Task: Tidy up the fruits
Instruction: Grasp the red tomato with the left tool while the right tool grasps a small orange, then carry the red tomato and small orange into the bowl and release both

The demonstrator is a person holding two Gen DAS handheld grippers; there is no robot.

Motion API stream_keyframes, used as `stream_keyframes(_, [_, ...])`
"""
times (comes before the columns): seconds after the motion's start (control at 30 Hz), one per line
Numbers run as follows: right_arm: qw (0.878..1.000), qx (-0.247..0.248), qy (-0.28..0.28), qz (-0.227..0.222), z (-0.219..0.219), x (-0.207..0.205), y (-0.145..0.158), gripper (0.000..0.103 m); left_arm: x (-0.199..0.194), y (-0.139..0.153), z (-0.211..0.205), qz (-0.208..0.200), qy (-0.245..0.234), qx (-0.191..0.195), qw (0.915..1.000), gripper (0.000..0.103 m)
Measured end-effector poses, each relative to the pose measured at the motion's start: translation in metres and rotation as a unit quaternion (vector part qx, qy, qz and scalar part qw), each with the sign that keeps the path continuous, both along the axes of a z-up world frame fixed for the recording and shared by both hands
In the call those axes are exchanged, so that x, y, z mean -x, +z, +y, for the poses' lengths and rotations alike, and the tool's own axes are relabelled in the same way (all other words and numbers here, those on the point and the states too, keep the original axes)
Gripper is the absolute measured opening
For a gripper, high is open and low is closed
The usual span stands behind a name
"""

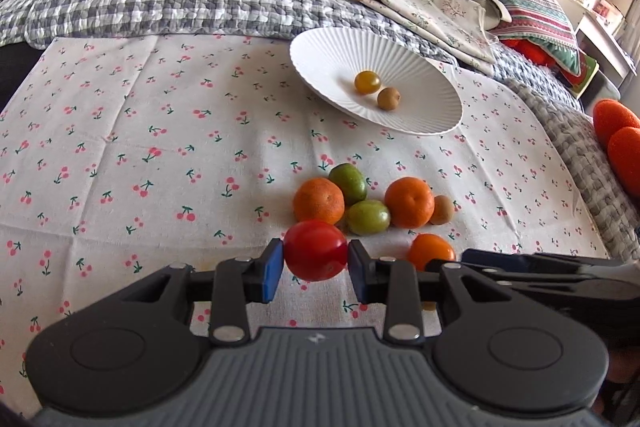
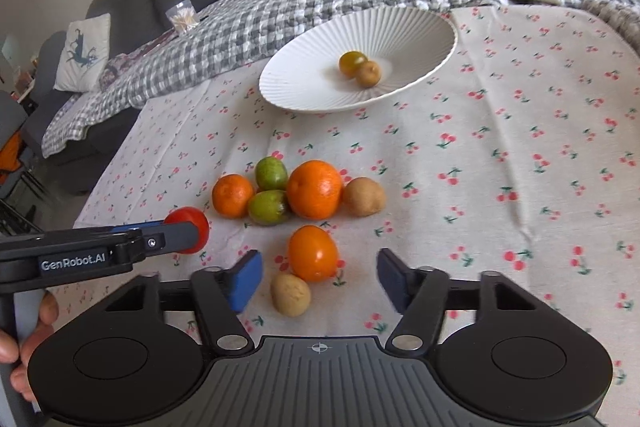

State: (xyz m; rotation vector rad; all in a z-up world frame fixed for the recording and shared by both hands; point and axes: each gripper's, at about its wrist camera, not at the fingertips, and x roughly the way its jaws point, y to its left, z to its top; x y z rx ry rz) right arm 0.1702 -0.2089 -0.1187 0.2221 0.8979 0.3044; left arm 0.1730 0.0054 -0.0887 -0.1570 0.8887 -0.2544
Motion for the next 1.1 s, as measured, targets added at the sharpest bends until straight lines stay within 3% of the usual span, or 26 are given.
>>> stream_keyframes(0.2, [1.0, 0.005, 0.003, -0.006, 0.007, -0.003, -0.004, 0.027, 0.001, 0.002, 0.001, -0.005, 0.003, 0.0, 1.0, 0.033])
stream_keyframes(0.73, [1.0, -0.018, -0.001, -0.011, 0.0, 0.0, 0.004, 0.025, 0.0, 0.003, 0.004, -0.007, 0.009, 0.001, 0.9999, 0.033])
stream_keyframes(1.1, [0.995, -0.087, -0.053, -0.015, -0.041, 0.001, 0.016, 0.025, -0.002, 0.009, 0.006, -0.017, 0.012, 0.004, 0.9998, 0.033])
